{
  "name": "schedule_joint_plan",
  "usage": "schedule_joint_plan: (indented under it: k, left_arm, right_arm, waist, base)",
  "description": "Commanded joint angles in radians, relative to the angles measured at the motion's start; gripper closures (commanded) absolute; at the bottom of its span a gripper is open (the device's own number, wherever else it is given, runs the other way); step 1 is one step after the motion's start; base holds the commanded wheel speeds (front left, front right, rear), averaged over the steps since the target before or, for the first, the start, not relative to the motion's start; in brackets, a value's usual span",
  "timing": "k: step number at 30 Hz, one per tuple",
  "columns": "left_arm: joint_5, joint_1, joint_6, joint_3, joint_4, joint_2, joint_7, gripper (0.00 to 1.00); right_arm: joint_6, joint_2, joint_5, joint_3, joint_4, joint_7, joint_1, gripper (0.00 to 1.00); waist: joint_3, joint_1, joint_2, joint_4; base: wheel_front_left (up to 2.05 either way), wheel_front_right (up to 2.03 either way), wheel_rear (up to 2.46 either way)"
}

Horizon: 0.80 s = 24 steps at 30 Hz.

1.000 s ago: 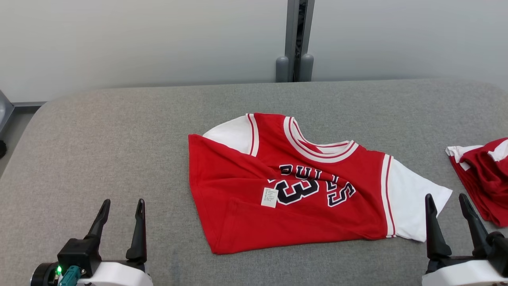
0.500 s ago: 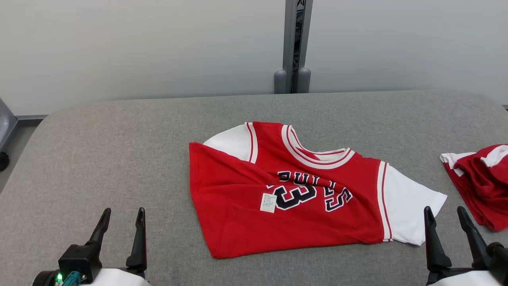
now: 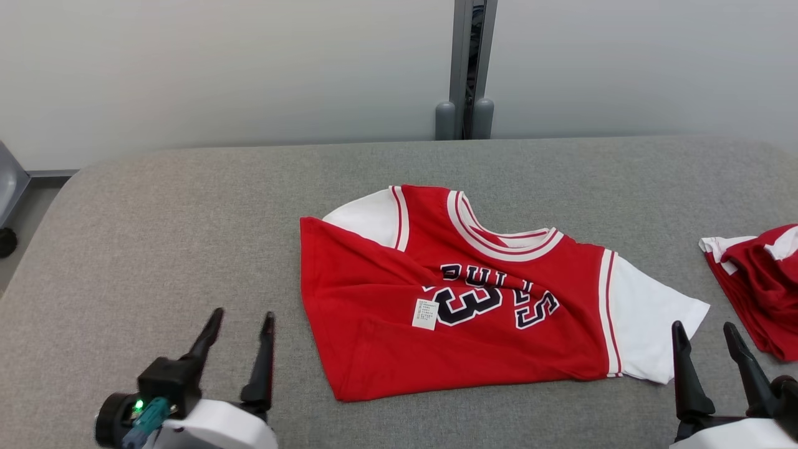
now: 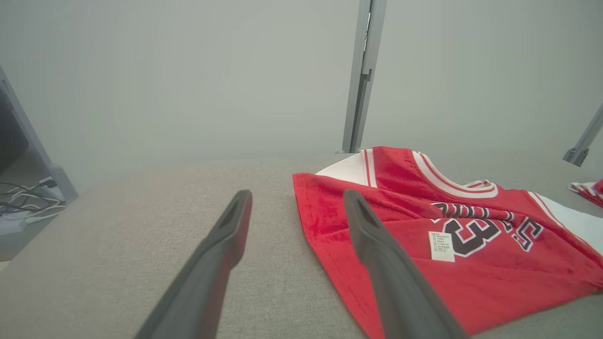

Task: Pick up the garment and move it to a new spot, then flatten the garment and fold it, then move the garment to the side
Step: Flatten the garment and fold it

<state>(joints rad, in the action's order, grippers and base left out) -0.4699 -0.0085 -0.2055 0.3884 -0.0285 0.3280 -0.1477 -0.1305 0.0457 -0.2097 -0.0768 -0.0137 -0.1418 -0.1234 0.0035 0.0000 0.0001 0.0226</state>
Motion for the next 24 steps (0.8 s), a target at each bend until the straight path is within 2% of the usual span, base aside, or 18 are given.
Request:
schedule_joint_plan:
  k: [1,7,12,15,24]
  left_arm:
    - [-0.005,-0.042,0.028,0.029,-0.010,-0.011,0.027,0.00]
    - [-0.019,-0.137,0.117,0.134,-0.058,-0.055,0.135,0.00]
    - [-0.044,-0.238,0.177,0.181,-0.123,-0.087,0.221,0.00]
    - [-0.056,-0.293,0.206,0.194,-0.156,-0.085,0.279,0.00]
    - [-0.076,-0.357,0.227,0.188,-0.172,-0.072,0.331,0.00]
  right_arm:
    - [-0.001,0.007,0.007,-0.012,-0.009,0.013,0.018,0.00]
    - [-0.001,0.007,0.027,-0.041,-0.041,0.079,0.062,0.00]
    - [0.000,0.046,0.035,-0.052,-0.094,0.135,0.156,0.00]
    - [0.000,0.075,0.021,-0.056,-0.140,0.156,0.220,0.00]
    - [0.000,0.124,0.013,-0.062,-0.248,0.166,0.344,0.00]
  waist:
    - [0.015,0.0000,-0.0001,0.000]
    - [0.076,0.0000,-0.0001,-0.010]
    - [0.179,0.0000,-0.0001,-0.033]
    - [0.247,0.0000,-0.0001,-0.042]
    - [0.348,0.0000,-0.0001,-0.046]
  base:
    - [0.00,0.00,0.00]
    - [0.00,0.00,0.00]
    - [0.00,0.00,0.00]
    - [0.00,0.00,0.00]
    - [0.00,0.00,0.00]
